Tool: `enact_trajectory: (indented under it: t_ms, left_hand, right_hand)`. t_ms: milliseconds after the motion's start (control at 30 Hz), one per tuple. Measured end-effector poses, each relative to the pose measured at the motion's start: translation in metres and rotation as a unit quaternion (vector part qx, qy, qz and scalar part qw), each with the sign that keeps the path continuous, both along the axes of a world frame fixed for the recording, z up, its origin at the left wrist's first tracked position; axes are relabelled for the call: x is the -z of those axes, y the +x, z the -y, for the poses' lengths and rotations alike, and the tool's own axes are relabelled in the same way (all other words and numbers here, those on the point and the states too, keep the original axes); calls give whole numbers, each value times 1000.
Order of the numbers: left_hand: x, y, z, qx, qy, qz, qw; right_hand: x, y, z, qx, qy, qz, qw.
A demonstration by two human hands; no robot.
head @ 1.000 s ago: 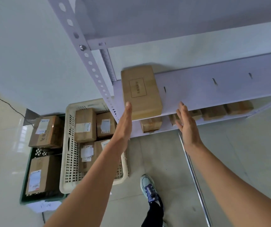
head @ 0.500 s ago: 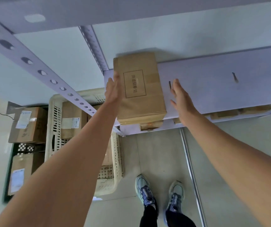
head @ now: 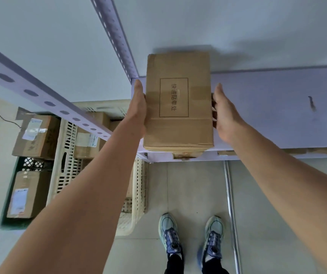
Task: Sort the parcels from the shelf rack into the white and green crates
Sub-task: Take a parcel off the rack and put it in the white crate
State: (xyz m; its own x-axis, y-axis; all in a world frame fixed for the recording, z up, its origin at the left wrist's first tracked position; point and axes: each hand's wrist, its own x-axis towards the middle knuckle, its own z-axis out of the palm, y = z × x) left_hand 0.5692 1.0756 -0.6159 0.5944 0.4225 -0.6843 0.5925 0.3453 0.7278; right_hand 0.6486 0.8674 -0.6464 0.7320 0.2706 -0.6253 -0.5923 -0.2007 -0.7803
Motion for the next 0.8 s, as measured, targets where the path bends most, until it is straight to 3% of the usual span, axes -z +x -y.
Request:
enact_trajectory:
  t_ms: [267,533,800]
  left_hand:
    - [-36,-12,4,-36,6,111,993]
    - [-42,-14,18,-52,9,128,990]
    - [-30,-25,26,-58,-5,108,992]
  right_hand:
    - [-45,0,26,91,85,88,988]
    - [-52,-9,35,109,109,108,982]
    - [-36,-20,39,76,87,74,991]
